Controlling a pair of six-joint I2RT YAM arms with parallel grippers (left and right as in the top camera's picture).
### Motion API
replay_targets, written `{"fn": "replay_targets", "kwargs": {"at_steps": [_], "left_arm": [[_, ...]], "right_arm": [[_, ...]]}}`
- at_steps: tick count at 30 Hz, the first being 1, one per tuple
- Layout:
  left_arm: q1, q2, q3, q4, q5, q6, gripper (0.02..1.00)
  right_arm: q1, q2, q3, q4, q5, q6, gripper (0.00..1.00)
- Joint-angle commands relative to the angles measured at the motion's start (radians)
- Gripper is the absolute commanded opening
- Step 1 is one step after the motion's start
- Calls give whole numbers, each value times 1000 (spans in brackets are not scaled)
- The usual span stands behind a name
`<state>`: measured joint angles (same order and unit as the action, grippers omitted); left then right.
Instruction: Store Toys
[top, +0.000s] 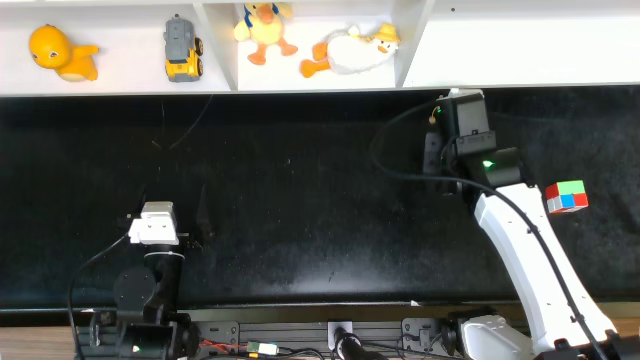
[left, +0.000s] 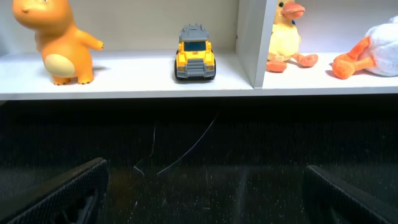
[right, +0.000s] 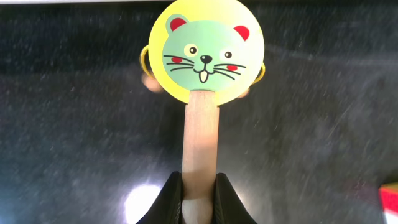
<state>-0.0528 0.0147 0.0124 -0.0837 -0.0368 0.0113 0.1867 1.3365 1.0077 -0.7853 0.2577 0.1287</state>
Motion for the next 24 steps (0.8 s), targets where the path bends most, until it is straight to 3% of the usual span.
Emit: {"fn": "replay_targets", "kwargs": {"at_steps": [1,12,24], "left_arm": [[-3,-12,-4,-1,10,19,998],[-3,-12,-4,-1,10,19,998],[-3,-12,-4,-1,10,19,998]], "right_arm": [[-50,35,23,53,-6,-127,47],[-63,324,255,179,-7,-276,45],[-111,516,440,242,-95,-283,47]]}}
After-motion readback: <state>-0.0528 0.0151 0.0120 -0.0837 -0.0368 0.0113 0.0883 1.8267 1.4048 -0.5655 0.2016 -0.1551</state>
